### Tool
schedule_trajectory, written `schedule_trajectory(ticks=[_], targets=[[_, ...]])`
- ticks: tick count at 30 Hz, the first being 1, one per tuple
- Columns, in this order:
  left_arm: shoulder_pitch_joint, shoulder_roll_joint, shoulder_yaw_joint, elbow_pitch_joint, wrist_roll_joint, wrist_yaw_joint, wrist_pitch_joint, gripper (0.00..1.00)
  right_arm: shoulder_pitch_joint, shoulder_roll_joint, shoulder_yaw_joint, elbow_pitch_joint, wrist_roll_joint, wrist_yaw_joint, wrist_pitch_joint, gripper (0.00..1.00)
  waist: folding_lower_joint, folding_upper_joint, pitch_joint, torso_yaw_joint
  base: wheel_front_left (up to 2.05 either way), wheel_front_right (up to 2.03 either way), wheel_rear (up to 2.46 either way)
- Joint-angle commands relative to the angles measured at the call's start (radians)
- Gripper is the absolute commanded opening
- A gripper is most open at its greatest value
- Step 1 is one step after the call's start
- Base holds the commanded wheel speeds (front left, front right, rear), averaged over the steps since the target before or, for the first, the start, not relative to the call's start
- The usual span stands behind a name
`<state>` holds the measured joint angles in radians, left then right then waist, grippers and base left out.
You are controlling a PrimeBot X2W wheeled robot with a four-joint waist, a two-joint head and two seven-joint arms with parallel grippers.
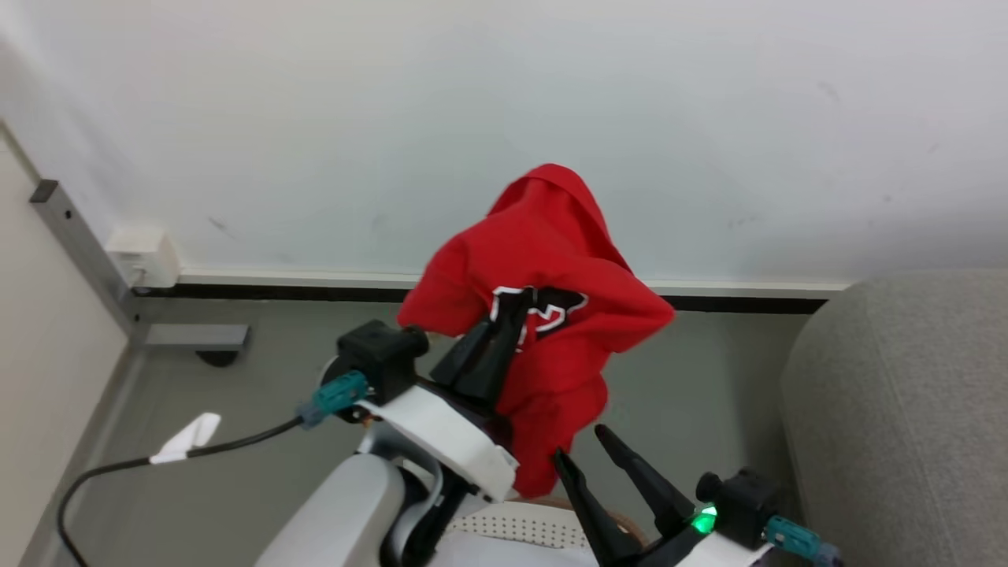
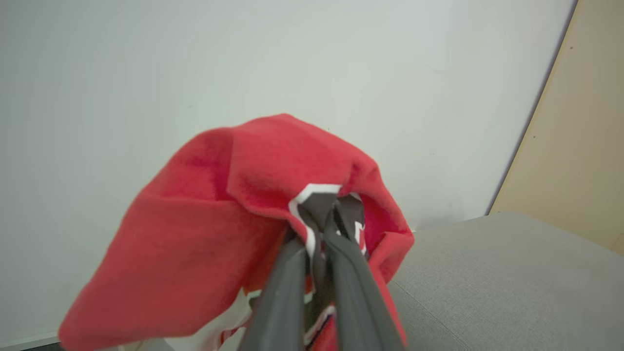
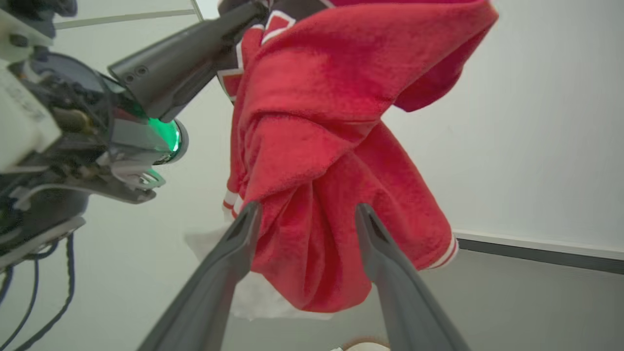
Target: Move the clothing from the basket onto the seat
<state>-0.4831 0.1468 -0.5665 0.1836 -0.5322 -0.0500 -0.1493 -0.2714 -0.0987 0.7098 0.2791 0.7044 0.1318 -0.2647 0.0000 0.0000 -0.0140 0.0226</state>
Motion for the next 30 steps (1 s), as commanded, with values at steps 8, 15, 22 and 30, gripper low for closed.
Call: schedule_trajectory(ticks=[8, 15, 22, 30], targets=[[-0.022, -0.048, -0.082, 0.028, 0.003, -0.030, 0.007, 0.00, -0.106, 0.008, 0.065, 0.096, 0.135, -0.002, 0.000, 1.00, 0.0000, 0.0000, -0.016, 0.114, 0.00, 0.00, 0.00], [-0.012, -0.067, -0.145, 0.033, -0.014, -0.043, 0.022, 0.00, -0.142, 0.005, 0.044, 0.152, 0.113, -0.002, 0.000, 1.00, 0.0000, 0.0000, -0.026, 0.181, 0.00, 0.00, 0.00], [-0.001, -0.071, -0.164, 0.050, -0.024, -0.046, 0.024, 0.00, -0.144, 0.013, -0.008, 0.155, 0.064, -0.002, 0.000, 0.30, 0.0000, 0.0000, -0.030, 0.215, 0.00, 0.00, 0.00], [0.004, -0.053, -0.148, 0.083, -0.032, -0.034, 0.008, 0.00, -0.116, 0.011, -0.020, 0.139, 0.048, -0.002, 0.000, 0.00, 0.0000, 0.0000, -0.032, 0.204, 0.00, 0.00, 0.00]])
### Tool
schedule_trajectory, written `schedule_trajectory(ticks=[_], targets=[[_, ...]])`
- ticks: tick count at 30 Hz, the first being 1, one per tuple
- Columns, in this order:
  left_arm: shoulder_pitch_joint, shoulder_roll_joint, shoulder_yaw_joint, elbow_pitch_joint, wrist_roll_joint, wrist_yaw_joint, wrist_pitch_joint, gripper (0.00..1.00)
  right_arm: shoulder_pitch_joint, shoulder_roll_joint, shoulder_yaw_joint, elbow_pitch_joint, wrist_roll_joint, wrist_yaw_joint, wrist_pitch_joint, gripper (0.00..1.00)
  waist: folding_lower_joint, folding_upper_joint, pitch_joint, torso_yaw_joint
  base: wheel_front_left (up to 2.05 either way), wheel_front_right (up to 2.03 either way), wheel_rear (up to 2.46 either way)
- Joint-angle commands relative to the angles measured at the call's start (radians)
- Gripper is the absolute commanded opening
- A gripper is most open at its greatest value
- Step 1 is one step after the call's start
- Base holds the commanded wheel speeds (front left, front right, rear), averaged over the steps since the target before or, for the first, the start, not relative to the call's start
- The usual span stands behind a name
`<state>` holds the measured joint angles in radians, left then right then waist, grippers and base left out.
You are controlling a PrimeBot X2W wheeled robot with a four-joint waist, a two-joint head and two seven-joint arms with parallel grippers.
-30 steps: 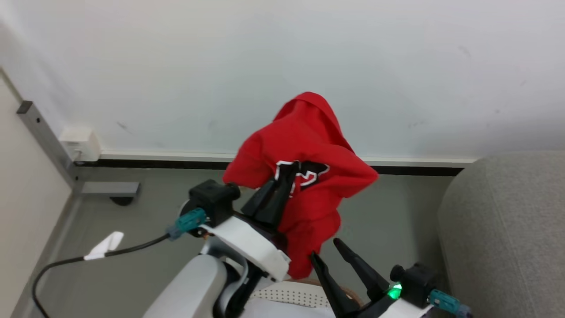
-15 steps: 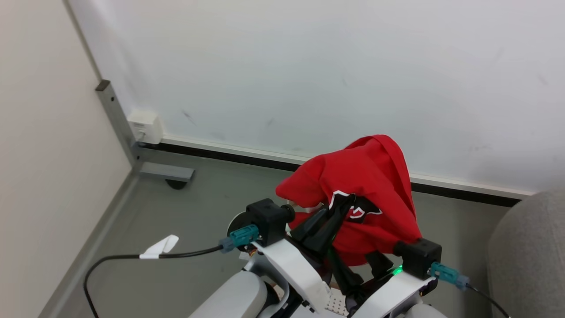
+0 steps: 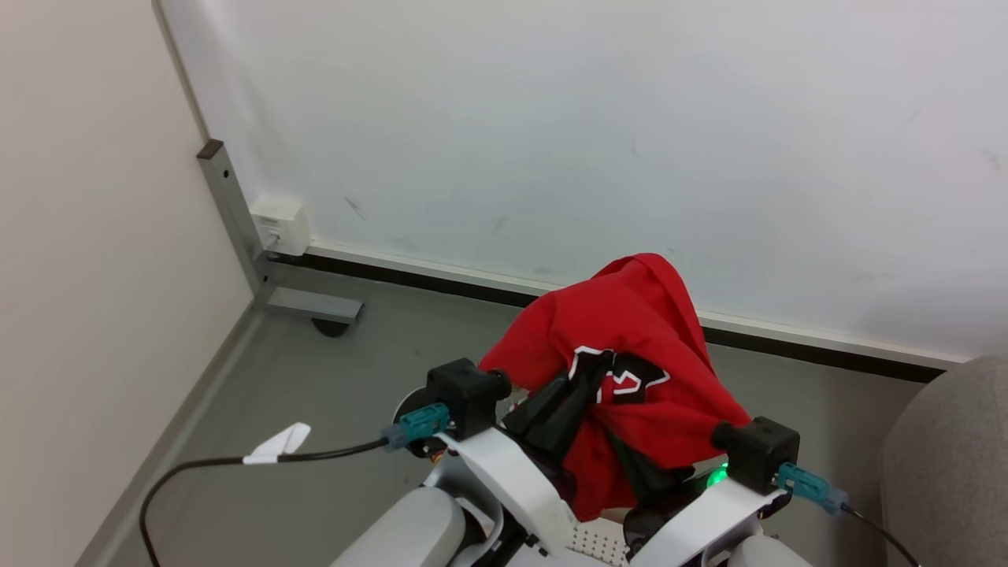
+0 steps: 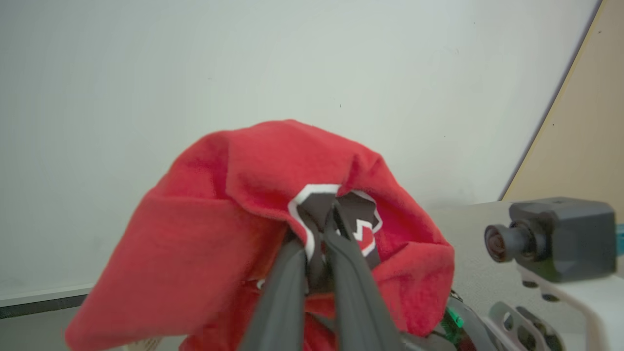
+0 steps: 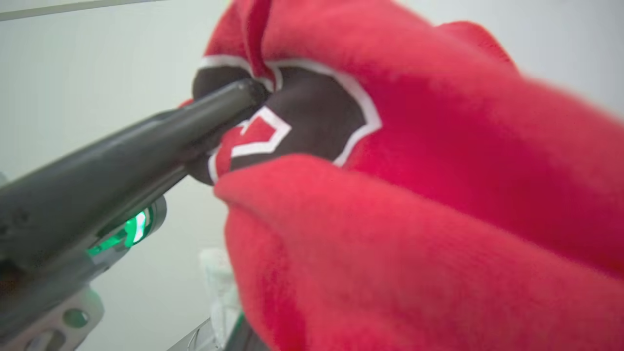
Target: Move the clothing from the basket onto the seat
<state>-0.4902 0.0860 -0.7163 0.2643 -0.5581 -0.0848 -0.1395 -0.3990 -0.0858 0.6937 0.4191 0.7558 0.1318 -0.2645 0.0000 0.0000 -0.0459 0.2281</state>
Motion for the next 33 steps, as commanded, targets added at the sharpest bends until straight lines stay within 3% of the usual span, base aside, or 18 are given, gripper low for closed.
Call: schedule_trajectory(ticks=[1, 8, 10, 11, 16, 21, 33], targets=[[0.012, 0.010, 0.003, 0.006, -0.007, 0.002, -0.003, 0.00, 0.016, -0.003, -0.008, -0.005, -0.005, -0.002, 0.000, 0.00, 0.0000, 0.0000, 0.000, -0.006, 0.00, 0.00, 0.00], [0.021, 0.016, 0.009, 0.031, -0.012, 0.013, -0.019, 0.00, 0.035, -0.021, -0.037, -0.043, -0.021, -0.002, 0.000, 0.00, 0.0000, 0.0000, 0.004, -0.048, 0.00, 0.00, 0.00], [0.026, 0.017, 0.011, 0.035, -0.018, 0.014, -0.021, 0.40, 0.037, -0.031, -0.049, -0.054, -0.030, -0.002, 0.000, 0.00, 0.0000, 0.0000, 0.007, -0.065, 0.00, 0.00, 0.00], [0.028, 0.017, 0.009, 0.035, -0.020, 0.013, -0.021, 0.97, 0.040, -0.037, -0.059, -0.059, -0.034, -0.002, 0.000, 0.00, 0.0000, 0.0000, 0.008, -0.073, 0.00, 0.00, 0.00], [0.039, 0.027, 0.007, 0.029, -0.021, 0.020, -0.033, 1.00, 0.055, -0.061, -0.112, -0.081, -0.061, -0.002, 0.000, 0.00, 0.0000, 0.0000, 0.020, -0.142, 0.00, 0.00, 0.00], [0.065, 0.041, -0.011, 0.004, -0.004, 0.014, -0.055, 1.00, 0.056, -0.085, -0.174, -0.100, -0.089, -0.002, 0.000, 0.00, 0.0000, 0.0000, 0.039, -0.253, 0.00, 0.00, 0.00], [0.054, 0.063, -0.024, -0.044, 0.064, 0.011, -0.112, 1.00, 0.077, -0.128, -0.267, -0.147, -0.140, -0.002, 0.000, 0.00, 0.0000, 0.0000, 0.099, -0.578, 0.00, 0.00, 0.00]])
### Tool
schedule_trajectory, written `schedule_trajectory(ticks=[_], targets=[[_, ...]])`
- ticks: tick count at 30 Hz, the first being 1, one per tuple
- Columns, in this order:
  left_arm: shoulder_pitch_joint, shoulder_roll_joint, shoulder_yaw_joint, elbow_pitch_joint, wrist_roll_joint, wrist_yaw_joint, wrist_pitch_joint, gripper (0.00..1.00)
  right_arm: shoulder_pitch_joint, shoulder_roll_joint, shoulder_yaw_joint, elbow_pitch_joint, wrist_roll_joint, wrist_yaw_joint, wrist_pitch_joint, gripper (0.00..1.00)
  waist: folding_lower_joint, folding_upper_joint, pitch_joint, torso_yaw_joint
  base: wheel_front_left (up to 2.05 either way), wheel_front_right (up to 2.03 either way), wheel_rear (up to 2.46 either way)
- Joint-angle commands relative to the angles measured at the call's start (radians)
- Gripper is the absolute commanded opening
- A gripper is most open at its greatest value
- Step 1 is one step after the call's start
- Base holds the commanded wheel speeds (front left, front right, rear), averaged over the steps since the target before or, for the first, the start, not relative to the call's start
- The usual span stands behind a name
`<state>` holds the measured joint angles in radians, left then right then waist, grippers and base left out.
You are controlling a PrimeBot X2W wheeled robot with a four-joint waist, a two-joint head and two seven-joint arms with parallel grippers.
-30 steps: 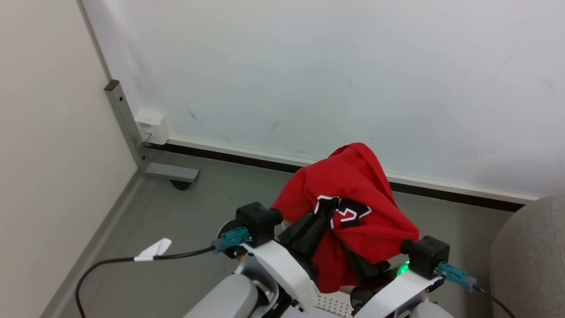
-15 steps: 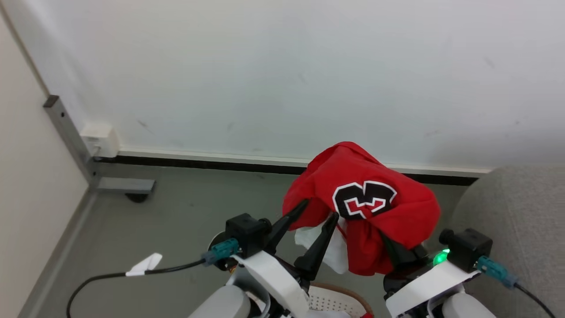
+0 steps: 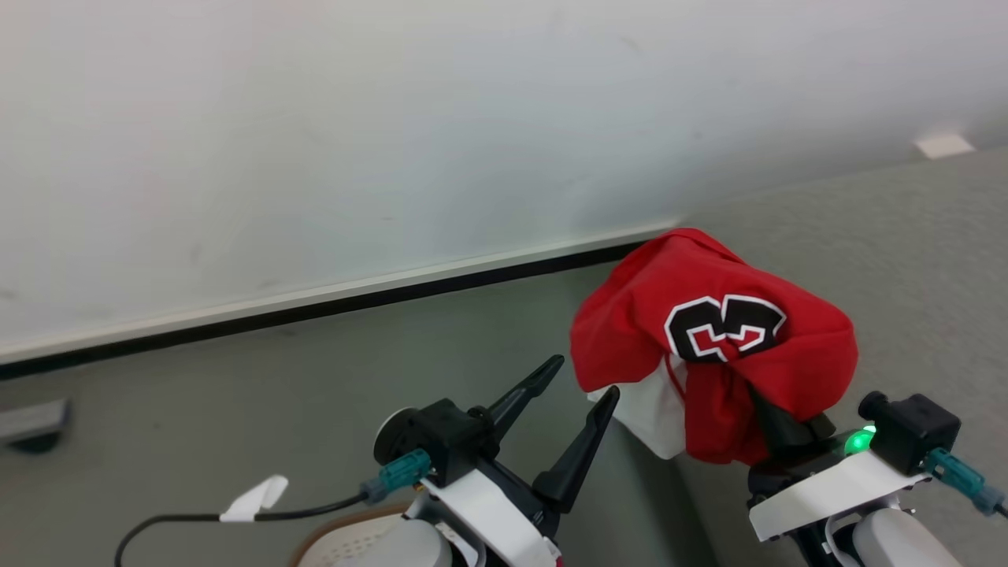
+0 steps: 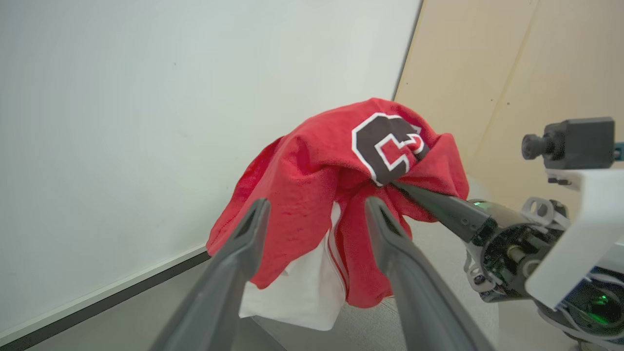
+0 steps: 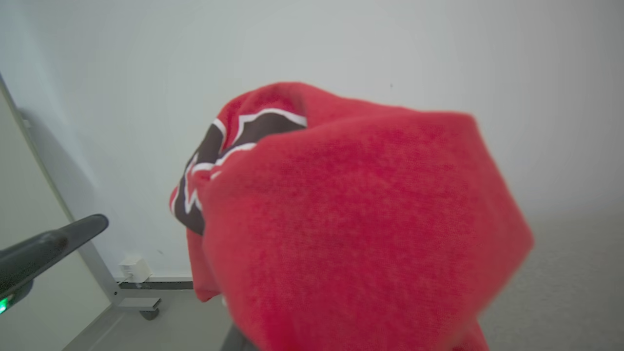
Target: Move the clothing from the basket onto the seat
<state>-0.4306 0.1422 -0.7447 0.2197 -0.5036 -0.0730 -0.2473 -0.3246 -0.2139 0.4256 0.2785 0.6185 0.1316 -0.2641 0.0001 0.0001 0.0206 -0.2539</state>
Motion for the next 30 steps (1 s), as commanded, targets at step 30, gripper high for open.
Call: schedule_trajectory(ticks=[30], targets=[[-0.129, 0.019, -0.022, 0.037, 0.075, -0.017, 0.029, 1.00, -0.207, -0.074, -0.260, -0.050, 0.046, -0.002, 0.000, 0.00, -0.0001, -0.0001, 0.305, -0.143, 0.00, 0.00, 0.00]])
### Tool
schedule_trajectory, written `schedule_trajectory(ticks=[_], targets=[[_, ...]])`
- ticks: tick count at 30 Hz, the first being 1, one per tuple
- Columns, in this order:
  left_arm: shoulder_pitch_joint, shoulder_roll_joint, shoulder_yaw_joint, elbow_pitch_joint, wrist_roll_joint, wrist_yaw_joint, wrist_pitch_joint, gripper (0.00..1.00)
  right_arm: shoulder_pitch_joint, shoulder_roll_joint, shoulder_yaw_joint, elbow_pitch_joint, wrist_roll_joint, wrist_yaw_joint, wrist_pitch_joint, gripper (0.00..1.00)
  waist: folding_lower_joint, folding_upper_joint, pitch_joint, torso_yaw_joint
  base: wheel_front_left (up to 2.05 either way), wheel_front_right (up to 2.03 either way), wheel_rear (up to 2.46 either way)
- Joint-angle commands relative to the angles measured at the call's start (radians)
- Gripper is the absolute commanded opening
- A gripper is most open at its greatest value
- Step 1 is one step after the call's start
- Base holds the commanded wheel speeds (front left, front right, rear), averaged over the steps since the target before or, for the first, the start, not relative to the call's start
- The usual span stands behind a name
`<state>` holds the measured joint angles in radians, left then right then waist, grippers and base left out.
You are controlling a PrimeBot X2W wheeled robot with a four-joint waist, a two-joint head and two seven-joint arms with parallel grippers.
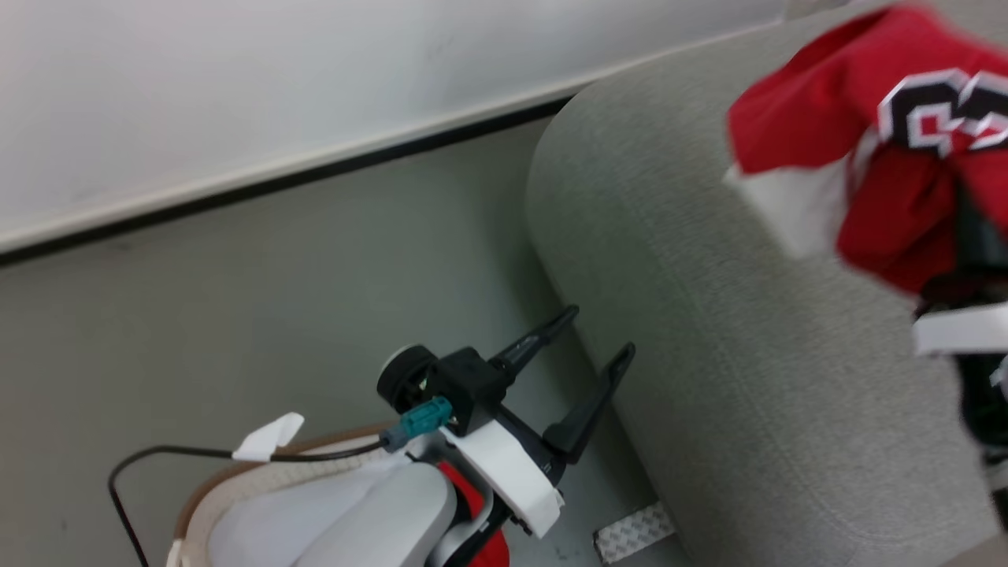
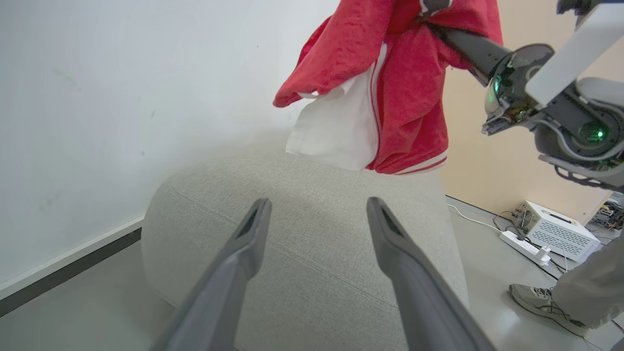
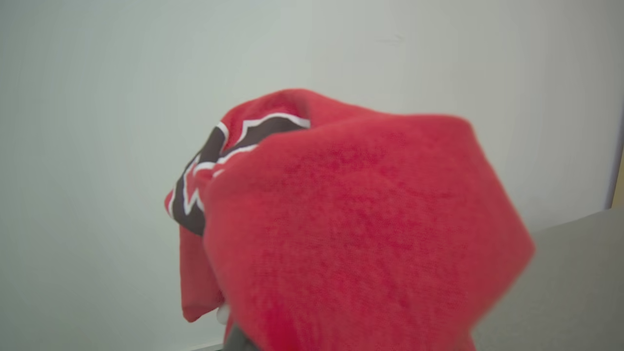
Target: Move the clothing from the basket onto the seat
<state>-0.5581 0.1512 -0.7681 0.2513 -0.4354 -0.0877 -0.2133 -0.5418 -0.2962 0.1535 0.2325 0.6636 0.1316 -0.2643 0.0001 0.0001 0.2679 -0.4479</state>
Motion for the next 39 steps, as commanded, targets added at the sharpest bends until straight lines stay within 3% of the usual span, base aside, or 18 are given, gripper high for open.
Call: schedule_trajectory(ticks=[1, 11, 13, 18, 22, 29, 31, 32, 33, 39], targets=[[-0.012, 0.012, 0.003, -0.002, 0.007, -0.003, 0.003, 1.00, -0.020, -0.008, -0.004, 0.004, 0.005, -0.002, 0.000, 0.00, -0.0001, -0.0001, 0.084, 0.066, 0.00, 0.00, 0.00], [-0.122, 0.016, 0.004, -0.067, 0.037, 0.002, 0.042, 1.00, -0.349, -0.165, -0.109, 0.218, 0.051, -0.002, 0.000, 0.00, -0.0001, -0.0001, 0.305, 0.214, 0.00, 0.00, 0.00], [-0.145, 0.010, 0.002, -0.069, 0.043, 0.003, 0.036, 1.00, -0.429, -0.211, -0.120, 0.302, 0.028, -0.002, 0.000, 0.00, -0.0001, -0.0001, 0.350, 0.256, 0.00, 0.00, 0.00], [-0.159, 0.008, 0.004, -0.065, 0.048, 0.010, 0.025, 1.00, -0.499, -0.258, -0.147, 0.413, -0.016, -0.002, 0.000, 0.00, -0.0001, -0.0001, 0.389, 0.296, 0.00, 0.00, 0.00], [-0.166, 0.003, 0.003, -0.054, 0.047, 0.009, 0.013, 1.00, -0.540, -0.298, -0.076, 0.556, -0.061, -0.002, 0.019, 0.00, -0.0001, -0.0001, 0.409, 0.327, 0.00, 0.00, 0.00], [-0.159, 0.006, 0.010, -0.025, 0.031, 0.012, -0.009, 1.00, -0.553, -0.335, 0.051, 0.764, -0.064, -0.002, 0.166, 0.03, -0.0001, -0.0001, 0.384, 0.328, 0.00, 0.00, 0.00], [-0.155, 0.006, 0.011, -0.016, 0.027, 0.012, -0.012, 1.00, -0.552, -0.323, 0.072, 0.798, -0.051, -0.002, 0.193, 0.23, -0.0001, -0.0001, 0.366, 0.322, 0.00, 0.00, 0.00], [-0.153, 0.005, 0.011, -0.014, 0.026, 0.012, -0.014, 1.00, -0.550, -0.318, 0.083, 0.809, -0.046, -0.002, 0.202, 0.42, -0.0001, -0.0001, 0.357, 0.320, 0.00, 0.00, 0.00], [-0.151, 0.005, 0.011, -0.012, 0.023, 0.012, -0.017, 1.00, -0.550, -0.319, 0.091, 0.819, -0.038, -0.002, 0.213, 1.00, -0.0001, -0.0001, 0.347, 0.317, 0.00, 0.00, 0.00], [-0.121, 0.008, 0.014, 0.022, 0.006, 0.010, -0.029, 1.00, -0.515, -0.308, 0.184, 0.835, -0.018, -0.002, 0.258, 1.00, -0.0001, -0.0001, 0.245, 0.295, 0.00, 0.00, 0.00]])
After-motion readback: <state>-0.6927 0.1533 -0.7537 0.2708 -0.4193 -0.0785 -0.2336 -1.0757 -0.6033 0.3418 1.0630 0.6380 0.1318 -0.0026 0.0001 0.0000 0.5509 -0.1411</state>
